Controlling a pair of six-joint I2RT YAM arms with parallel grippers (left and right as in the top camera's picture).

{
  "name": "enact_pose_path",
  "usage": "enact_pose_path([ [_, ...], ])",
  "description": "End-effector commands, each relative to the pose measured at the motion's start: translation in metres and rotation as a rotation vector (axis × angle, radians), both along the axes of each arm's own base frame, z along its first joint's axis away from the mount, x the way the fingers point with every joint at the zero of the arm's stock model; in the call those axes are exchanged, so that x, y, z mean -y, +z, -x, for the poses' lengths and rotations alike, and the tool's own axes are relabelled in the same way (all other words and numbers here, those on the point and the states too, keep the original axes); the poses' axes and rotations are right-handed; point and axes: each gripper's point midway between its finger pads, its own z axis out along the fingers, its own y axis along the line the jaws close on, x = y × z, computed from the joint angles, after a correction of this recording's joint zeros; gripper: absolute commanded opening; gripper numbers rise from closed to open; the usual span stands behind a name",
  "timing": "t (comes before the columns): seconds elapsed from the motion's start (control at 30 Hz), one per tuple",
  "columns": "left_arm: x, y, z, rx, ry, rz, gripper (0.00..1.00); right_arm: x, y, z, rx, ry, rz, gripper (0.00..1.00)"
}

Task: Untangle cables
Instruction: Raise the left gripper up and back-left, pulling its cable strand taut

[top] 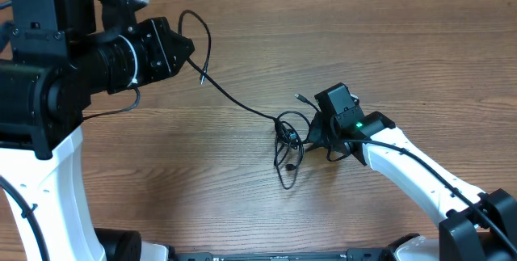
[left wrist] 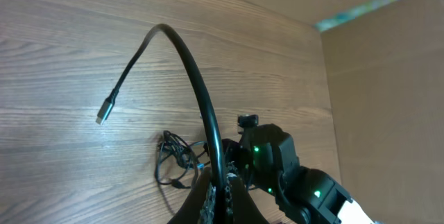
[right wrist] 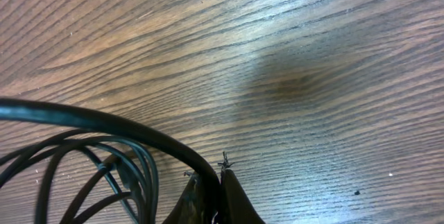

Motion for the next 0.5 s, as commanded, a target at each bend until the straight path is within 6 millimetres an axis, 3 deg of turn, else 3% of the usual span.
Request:
enact_pose_path([
  [0.0, -0.007, 0.008, 0.001, 0.025, 0.025, 0.013, 0.04, 0.002, -0.001, -0.001, 0.007, 0.0, 0.02, 0.04],
  [0.27, -0.062, -0.016, -0.006, -0.101, 0.406, -0.088, 0.04, 0.002, -0.001, -0.001, 0.006, 0.0, 0.019, 0.04],
  [0.47, -0.092, -0.018, -0.011, -0.101, 0.595, -0.147, 0.04, 0.002, -0.001, -0.001, 0.006, 0.0, 0.02, 0.04],
])
